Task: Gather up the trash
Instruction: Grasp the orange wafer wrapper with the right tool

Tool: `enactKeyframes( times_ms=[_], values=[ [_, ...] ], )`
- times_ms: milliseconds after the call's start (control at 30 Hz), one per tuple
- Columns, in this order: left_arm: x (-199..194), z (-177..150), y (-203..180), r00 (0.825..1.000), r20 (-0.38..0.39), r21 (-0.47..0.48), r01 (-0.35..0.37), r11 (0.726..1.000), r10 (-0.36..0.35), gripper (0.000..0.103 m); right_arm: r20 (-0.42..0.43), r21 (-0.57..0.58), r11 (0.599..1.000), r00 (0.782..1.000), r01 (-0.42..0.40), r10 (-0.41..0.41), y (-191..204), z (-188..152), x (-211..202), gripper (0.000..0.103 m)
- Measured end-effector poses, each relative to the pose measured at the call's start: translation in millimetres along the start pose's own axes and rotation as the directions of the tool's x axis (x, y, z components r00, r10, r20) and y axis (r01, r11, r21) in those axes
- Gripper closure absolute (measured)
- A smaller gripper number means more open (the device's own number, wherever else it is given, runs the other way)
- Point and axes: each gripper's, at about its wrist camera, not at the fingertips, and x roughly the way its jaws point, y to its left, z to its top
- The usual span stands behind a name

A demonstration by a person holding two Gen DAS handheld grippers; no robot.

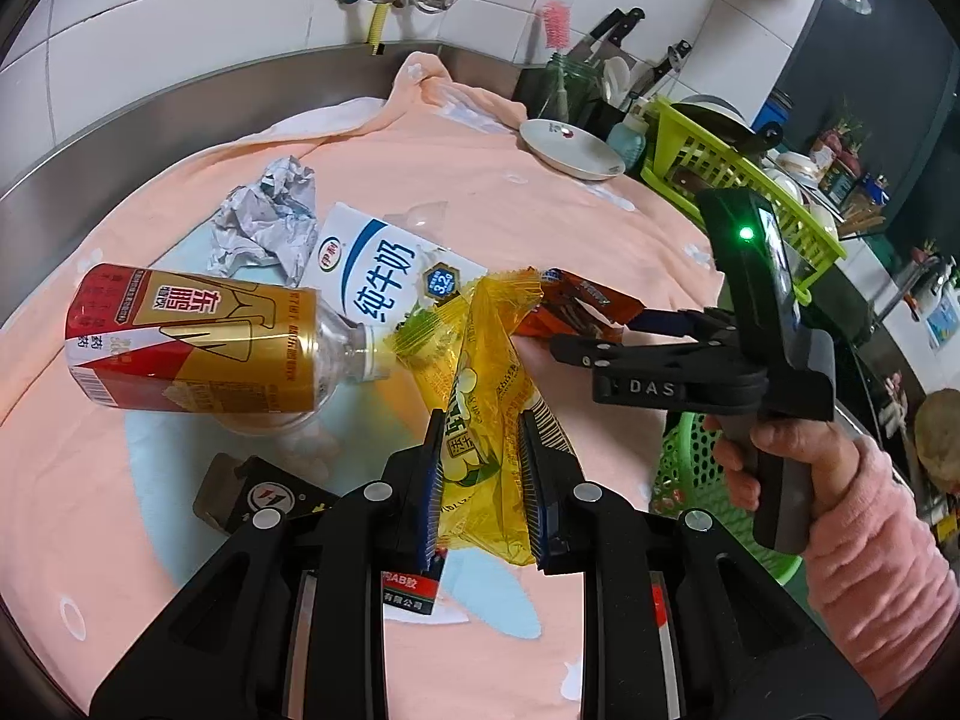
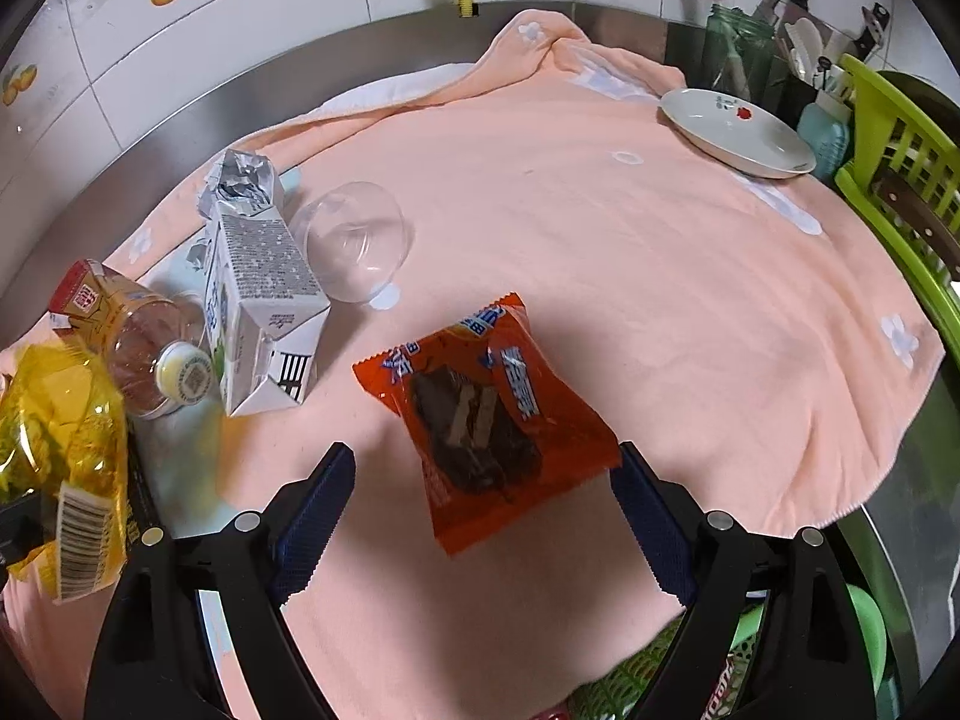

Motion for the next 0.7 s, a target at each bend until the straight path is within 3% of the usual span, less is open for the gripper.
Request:
enactKeyframes(
  times_ms=[567,633,700],
  values=[
    [-0.2,1.1,7.0,1.0,-0.006,-0.01,-0.002,1.0,0.002,0.081,-0.044,-0.034,0.999,0.999,0.006,-0.007,2.7,11.2,31.2,0.019],
    [0.3,1.5,8.0,1.0,-0.008,-0.014,-0.005,1.0,0.004,0.081,-0.044,-0.037,0.999,0.999,0.009,-0.011,4.4,11.4,32.6,0.022],
    [0.8,1.7,9.5,1.0,-0.009,-0.016,-0.007,1.0,0.007,0.081,-0.053,-0.036,0.999,0.999,0.011,-0.012,4.5,11.2,34.7,0.033]
  ],
)
